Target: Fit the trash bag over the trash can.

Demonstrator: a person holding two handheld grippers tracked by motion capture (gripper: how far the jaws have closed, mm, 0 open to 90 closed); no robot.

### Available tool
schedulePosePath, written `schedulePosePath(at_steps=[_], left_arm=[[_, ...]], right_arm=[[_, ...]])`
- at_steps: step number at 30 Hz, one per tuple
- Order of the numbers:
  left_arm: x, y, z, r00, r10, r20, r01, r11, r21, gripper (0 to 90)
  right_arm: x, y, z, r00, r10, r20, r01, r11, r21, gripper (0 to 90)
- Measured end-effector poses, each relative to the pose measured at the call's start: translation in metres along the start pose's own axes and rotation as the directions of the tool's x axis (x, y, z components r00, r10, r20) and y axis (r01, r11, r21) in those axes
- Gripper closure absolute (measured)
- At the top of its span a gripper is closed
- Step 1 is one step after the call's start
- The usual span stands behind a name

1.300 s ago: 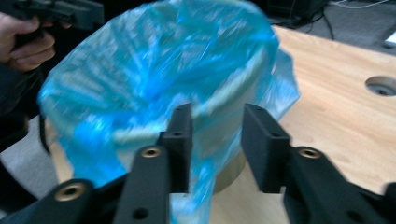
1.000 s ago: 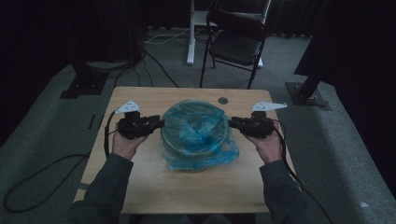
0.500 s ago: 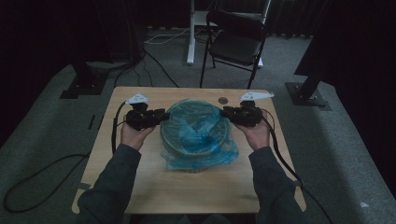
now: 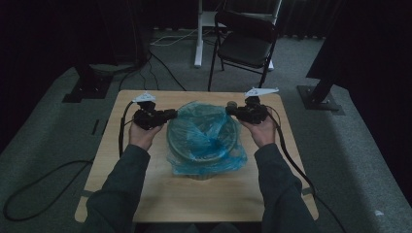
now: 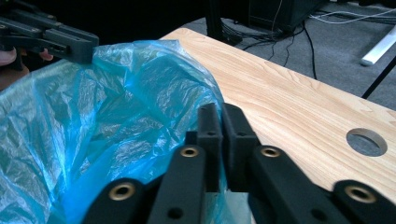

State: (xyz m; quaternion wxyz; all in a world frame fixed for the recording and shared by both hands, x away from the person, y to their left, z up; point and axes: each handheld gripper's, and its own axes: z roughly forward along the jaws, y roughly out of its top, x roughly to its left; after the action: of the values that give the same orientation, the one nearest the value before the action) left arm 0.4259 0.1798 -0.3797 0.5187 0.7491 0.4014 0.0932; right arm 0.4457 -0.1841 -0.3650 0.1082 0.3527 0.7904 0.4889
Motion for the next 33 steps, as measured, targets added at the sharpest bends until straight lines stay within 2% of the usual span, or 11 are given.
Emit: schedulePosePath(at_steps=[3,5,8,12,16,20,25,30,32,33], left_arm=[[0.002,0.000,0.000,0.9999,-0.009,0.011,0.009,0.9998,-0.016,82.7],[0.004,0.002,0.000,0.9999,-0.016,-0.005,0.016,0.9996,-0.025,88.9],[0.012,0.000,0.006,0.9989,-0.031,-0.035,0.031,0.9995,0.001,89.4],[0.018,-0.004,0.010,0.9979,-0.058,-0.030,0.058,0.9983,0.007,89.5],[0.017,-0.007,0.016,0.9977,-0.063,-0.024,0.063,0.9977,0.023,89.4],[0.018,-0.008,0.018,0.9970,-0.075,-0.019,0.075,0.9968,0.026,89.0],[0.019,-0.009,0.022,0.9967,-0.079,-0.019,0.080,0.9963,0.031,88.9],[0.019,-0.011,0.027,0.9960,-0.087,-0.022,0.088,0.9951,0.046,89.0],[0.021,-0.014,0.030,0.9958,-0.086,-0.031,0.088,0.9942,0.062,89.2],[0.022,-0.016,0.030,0.9952,-0.093,-0.028,0.095,0.9936,0.061,89.2]], right_arm=[[-0.002,0.000,0.001,0.9998,0.017,-0.004,-0.017,1.000,-0.003,89.5],[-0.004,0.000,0.002,0.9997,0.025,0.004,-0.025,1.000,0.001,89.6],[-0.006,0.000,0.004,0.9993,0.034,0.012,-0.034,0.999,0.006,89.7],[-0.008,0.000,0.006,0.9990,0.039,0.023,-0.040,0.999,0.021,89.8],[-0.011,-0.002,0.013,0.9982,0.045,0.041,-0.047,0.997,0.065,90.0],[-0.015,-0.005,0.018,0.9964,0.069,0.048,-0.074,0.993,0.097,90.0],[-0.017,-0.009,0.023,0.9937,0.102,0.046,-0.107,0.986,0.131,90.0],[-0.019,-0.011,0.028,0.9905,0.122,0.063,-0.132,0.975,0.177,90.0],[-0.020,-0.013,0.030,0.9877,0.107,0.114,-0.130,0.966,0.223,90.0],[-0.020,-0.014,0.030,0.9872,0.100,0.124,-0.127,0.963,0.239,90.0]])
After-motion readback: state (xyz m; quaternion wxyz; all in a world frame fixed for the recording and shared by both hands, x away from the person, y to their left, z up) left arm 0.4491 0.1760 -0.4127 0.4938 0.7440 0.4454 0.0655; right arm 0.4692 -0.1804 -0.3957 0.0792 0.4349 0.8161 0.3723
